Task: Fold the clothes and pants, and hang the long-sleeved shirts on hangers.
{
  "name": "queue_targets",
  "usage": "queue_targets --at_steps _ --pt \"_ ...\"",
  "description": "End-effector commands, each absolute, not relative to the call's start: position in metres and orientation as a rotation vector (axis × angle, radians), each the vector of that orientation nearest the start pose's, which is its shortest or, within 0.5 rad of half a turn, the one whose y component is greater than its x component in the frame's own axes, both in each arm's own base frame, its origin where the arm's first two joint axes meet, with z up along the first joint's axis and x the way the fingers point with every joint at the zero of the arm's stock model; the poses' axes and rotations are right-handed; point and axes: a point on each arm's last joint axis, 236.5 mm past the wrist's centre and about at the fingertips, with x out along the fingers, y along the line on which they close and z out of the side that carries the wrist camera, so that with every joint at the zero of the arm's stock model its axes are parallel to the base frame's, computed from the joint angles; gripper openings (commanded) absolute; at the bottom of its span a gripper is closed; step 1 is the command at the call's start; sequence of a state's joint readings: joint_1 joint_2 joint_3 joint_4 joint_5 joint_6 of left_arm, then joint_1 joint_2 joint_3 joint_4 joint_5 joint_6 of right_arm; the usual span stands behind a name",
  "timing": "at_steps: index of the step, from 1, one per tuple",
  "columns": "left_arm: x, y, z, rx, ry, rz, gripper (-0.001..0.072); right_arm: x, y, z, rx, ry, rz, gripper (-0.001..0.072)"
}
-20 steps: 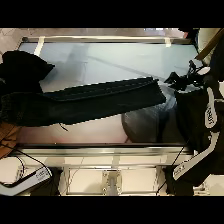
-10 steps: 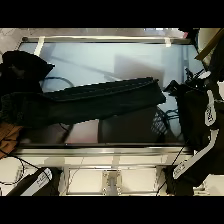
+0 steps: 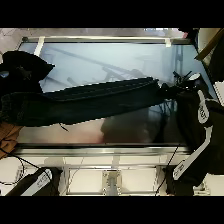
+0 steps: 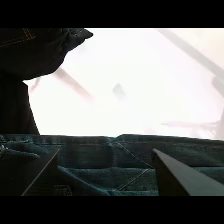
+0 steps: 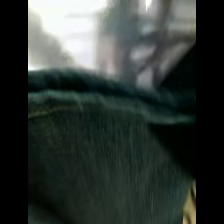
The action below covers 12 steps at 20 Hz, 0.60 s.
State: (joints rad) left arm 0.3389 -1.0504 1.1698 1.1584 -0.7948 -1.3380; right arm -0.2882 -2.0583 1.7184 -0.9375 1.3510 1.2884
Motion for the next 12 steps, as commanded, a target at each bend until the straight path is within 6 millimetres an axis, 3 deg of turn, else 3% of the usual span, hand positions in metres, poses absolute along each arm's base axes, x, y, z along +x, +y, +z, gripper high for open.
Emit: queue_targets --at_steps 1,5,10,12 --pt "0.432 0.079 0.167 -0.258 0.607 0.062 0.0645 0.501 0.021 -0.098 0.573 1.41 0.414 0.0028" --pt "0.427 0.075 0.161 -0.262 0.641 0.05 0.0644 0.498 0.019 -0.044 0.54 1.391 0.48 0.0027" --pt "0.4 0.054 0.133 -0.282 0.815 -0.017 0.062 0.445 -0.012 0.027 0.482 1.408 0.426 0.0026" --pt "0.395 0.041 0.129 -0.289 0.853 -0.058 0.0391 0.408 -0.02 0.037 0.505 1.412 0.39 0.0027"
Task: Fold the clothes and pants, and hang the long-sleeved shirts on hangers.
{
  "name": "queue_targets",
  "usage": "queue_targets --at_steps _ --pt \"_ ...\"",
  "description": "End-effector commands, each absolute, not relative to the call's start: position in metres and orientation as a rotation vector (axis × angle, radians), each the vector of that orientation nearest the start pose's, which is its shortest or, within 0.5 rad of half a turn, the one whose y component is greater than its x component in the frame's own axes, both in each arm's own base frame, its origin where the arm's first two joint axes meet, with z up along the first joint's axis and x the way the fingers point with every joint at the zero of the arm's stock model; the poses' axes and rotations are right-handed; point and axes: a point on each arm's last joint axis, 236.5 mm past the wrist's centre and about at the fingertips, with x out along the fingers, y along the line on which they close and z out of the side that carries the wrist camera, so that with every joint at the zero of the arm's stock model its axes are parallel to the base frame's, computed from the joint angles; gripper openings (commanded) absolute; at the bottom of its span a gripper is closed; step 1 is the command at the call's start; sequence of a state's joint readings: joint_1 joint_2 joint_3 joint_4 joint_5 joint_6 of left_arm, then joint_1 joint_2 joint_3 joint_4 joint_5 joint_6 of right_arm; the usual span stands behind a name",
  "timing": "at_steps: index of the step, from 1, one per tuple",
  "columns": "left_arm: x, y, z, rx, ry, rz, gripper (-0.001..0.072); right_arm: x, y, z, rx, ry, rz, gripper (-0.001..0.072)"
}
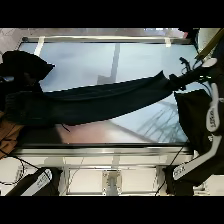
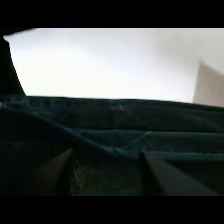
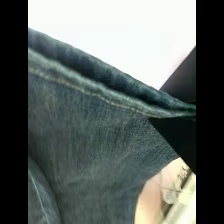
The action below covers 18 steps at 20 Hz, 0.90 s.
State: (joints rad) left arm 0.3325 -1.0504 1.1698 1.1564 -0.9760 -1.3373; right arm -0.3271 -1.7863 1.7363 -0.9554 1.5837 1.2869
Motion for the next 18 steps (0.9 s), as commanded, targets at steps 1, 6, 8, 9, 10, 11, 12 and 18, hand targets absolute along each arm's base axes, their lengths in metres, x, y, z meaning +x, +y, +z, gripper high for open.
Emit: queue_targets --at_steps 1,6,8,9,10,11,12,18 --pt "0.396 0.028 0.13 -0.287 0.853 -0.099 0.0314 0.387 -0.021 0.037 0.514 1.418 0.38 0.0027" --pt "0.406 -0.104 0.14 -0.305 0.826 -0.461 0.0033 0.322 -0.023 0.044 0.543 1.32 0.269 0.0027" --pt "0.406 -0.171 0.115 -0.309 0.883 -0.592 0.0033 0.336 -0.012 0.072 0.521 1.215 0.292 0.0027" --pt "0.4 -0.212 0.095 -0.303 0.93 -0.661 0.0033 0.35 -0.004 0.091 0.511 1.142 0.316 0.0028" --pt "0.394 -0.246 0.075 -0.3 0.972 -0.712 0.0033 0.362 0.004 0.107 0.497 1.086 0.341 0.0027" --pt "0.387 -0.279 0.054 -0.296 1.01 -0.753 0.0033 0.374 0.015 0.124 0.47 1.032 0.368 0.0027" --pt "0.379 -0.305 0.035 -0.28 1.039 -0.781 0.0033 0.384 0.025 0.138 0.436 0.985 0.387 0.0027" --pt "0.339 -0.409 -0.039 -0.267 1.21 -0.915 0.0033 0.407 0.114 0.173 0.315 0.901 0.559 0.0026"
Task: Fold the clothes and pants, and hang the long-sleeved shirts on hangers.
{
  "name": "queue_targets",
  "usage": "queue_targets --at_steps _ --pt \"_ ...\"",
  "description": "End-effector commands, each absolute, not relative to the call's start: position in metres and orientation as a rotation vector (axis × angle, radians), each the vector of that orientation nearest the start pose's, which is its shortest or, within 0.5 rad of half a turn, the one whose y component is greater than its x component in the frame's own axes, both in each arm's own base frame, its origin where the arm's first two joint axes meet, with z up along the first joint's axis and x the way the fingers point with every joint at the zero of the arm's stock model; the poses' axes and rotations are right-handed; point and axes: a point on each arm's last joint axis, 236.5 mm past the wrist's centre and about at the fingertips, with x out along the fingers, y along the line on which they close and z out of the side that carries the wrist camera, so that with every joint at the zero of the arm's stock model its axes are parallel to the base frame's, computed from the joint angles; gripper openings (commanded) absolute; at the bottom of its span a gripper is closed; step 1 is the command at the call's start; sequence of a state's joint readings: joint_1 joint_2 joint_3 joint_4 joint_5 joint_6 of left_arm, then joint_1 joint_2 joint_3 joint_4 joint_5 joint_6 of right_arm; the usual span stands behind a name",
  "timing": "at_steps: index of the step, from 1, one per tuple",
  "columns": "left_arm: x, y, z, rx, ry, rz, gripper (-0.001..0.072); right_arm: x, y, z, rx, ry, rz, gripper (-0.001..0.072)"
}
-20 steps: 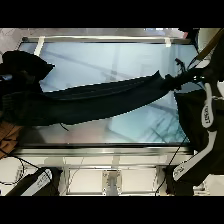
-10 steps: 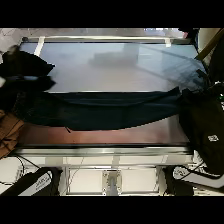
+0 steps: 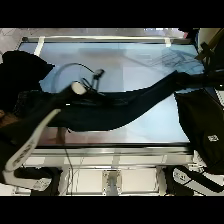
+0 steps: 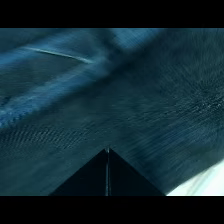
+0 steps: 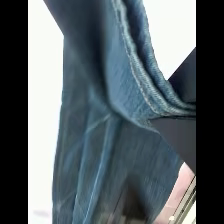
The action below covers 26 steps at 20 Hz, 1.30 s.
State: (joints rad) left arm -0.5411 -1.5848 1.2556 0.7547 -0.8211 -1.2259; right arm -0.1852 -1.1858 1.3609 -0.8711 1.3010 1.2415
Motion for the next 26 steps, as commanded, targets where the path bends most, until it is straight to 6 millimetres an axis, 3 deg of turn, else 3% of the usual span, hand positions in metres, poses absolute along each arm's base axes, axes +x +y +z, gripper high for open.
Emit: queue_targets --at_steps 1,6,10,12,14,16,18,21,23,26 --pt "0.339 -0.416 -0.044 -0.296 1.221 -0.913 0.0033 0.405 0.128 0.165 0.312 0.929 0.589 0.0027" --pt "0.34 -0.418 -0.062 -0.333 1.258 -0.892 0.0033 0.4 0.192 0.135 0.263 1.005 0.707 0.0026" --pt "0.342 -0.415 -0.063 -0.336 1.259 -0.886 0.0033 0.395 0.221 0.135 0.239 0.991 0.755 0.0027" --pt "0.353 -0.396 -0.058 -0.315 1.256 -0.881 0.0033 0.388 0.234 0.135 0.225 0.998 0.782 0.0026" --pt "0.375 -0.355 -0.042 -0.266 1.227 -0.845 0.0033 0.384 0.25 0.137 0.212 0.983 0.809 0.0027" --pt "0.401 -0.299 -0.013 -0.254 1.187 -0.783 0.0033 0.379 0.27 0.135 0.223 0.984 0.826 0.0027" --pt "0.419 -0.236 0.023 -0.267 1.14 -0.711 0.0033 0.369 0.296 0.118 0.215 1.035 0.862 0.0026" --pt "0.429 -0.151 0.082 -0.327 1.041 -0.6 0.0033 0.349 0.357 0.074 0.24 1.131 0.936 0.0026" --pt "0.429 -0.111 0.114 -0.347 0.962 -0.529 0.0033 0.344 0.402 0.047 0.295 1.138 0.954 0.0027" --pt "0.426 -0.073 0.15 -0.35 0.859 -0.455 0.0033 0.366 0.457 0.029 0.456 1.016 0.88 0.003"
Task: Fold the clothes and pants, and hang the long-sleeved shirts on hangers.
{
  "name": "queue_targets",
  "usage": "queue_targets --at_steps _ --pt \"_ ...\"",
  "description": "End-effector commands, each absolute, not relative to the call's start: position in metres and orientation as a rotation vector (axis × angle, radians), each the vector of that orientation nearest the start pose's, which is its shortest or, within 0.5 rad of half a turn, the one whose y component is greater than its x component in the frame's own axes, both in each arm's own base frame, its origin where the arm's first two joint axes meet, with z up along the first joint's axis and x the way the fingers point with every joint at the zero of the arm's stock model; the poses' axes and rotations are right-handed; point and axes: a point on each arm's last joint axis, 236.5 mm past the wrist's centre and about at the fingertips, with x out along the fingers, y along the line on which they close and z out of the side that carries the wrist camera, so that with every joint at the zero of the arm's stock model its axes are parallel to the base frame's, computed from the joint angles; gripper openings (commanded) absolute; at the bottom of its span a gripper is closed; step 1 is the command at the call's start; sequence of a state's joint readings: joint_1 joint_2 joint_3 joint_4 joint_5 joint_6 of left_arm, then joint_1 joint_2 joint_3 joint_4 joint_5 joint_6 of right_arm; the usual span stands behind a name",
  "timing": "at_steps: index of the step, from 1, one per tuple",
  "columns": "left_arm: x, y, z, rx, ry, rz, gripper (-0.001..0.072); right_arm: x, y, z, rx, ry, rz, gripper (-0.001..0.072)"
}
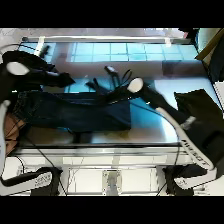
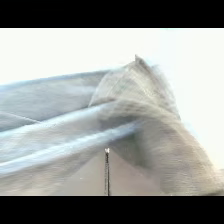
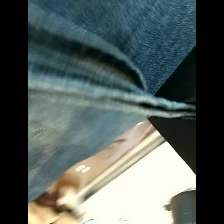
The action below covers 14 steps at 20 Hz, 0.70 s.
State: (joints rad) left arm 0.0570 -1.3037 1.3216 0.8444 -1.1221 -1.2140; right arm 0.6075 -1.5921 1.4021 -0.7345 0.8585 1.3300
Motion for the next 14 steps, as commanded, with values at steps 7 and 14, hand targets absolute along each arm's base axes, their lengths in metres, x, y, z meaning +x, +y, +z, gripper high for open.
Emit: queue_targets --at_steps 7,14 --pt "0.421 -0.066 0.166 -0.328 0.815 -0.445 0.0033 0.385 0.415 0.06 0.44 0.995 0.872 0.0671" --pt "0.418 -0.067 0.165 -0.327 0.828 -0.452 0.0034 0.384 0.165 0.006 0.284 1.356 0.444 0.061"
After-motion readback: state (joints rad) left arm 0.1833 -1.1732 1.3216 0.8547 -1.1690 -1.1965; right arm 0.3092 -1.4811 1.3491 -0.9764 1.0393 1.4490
